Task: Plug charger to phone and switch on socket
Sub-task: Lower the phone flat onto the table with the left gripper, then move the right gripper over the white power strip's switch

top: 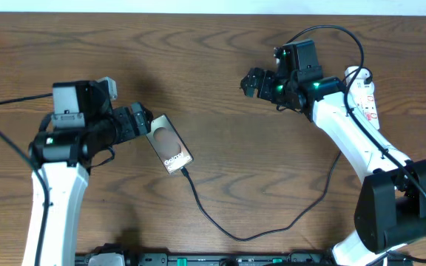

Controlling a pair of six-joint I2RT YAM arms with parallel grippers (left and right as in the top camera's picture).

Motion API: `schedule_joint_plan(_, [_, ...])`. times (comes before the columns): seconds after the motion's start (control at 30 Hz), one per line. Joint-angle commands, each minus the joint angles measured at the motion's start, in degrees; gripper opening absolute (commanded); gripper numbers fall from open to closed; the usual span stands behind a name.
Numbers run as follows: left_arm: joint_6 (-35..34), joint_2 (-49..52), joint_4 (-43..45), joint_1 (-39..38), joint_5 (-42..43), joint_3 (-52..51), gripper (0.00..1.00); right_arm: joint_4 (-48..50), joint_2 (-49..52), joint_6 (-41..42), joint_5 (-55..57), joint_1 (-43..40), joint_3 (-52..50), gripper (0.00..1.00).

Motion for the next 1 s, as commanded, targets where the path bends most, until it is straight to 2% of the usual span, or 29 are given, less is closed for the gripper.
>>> schedule_joint_plan(0.0, [1.6, -0.9, 0.2, 0.2, 1.1, 0.5, 0.94, -2.3, -1.4, 0.2, -1.4, -0.5, 1.3, 0.99])
schedule_joint_plan(0.23, [1.6, -0.9, 2.4, 0.2, 3.8, 0.4, 0.94, -24.0, -1.6, -11.5, -4.1, -9.1, 15.1, 0.99])
schedule_joint_plan(0.4, [1.6, -0.9, 3.1, 0.2, 3.9, 0.4, 0.94, -34.6, -1.6, -15.6, 1.4, -16.0, 24.3, 0.99])
schedule_joint_plan(0.5, [1.6, -0.9, 3.1, 0.2, 3.8, 0.4, 0.94, -35.8, -1.6, -15.6, 6.2, -21.3, 26.6, 0.99])
schedule_joint_plan(0.63, [1.6, -0.9, 3.3, 0.2, 3.8, 0.4, 0.94, -35.5, -1.3, -16.2, 7.2, -29.3, 26.7, 0.99])
schedule_joint_plan(0.87, [1.6, -0.7, 4.4, 0.2, 3.8, 0.4, 0.94, -35.2, 0.6, -22.4, 5.7, -41.4, 26.4, 0.99])
schedule_joint_plan(0.97, [1.6, -0.7, 4.6, 0.2, 3.8, 0.4, 0.94, -33.9, 2.4, -27.9, 2.3, -44.4, 26.4, 0.99])
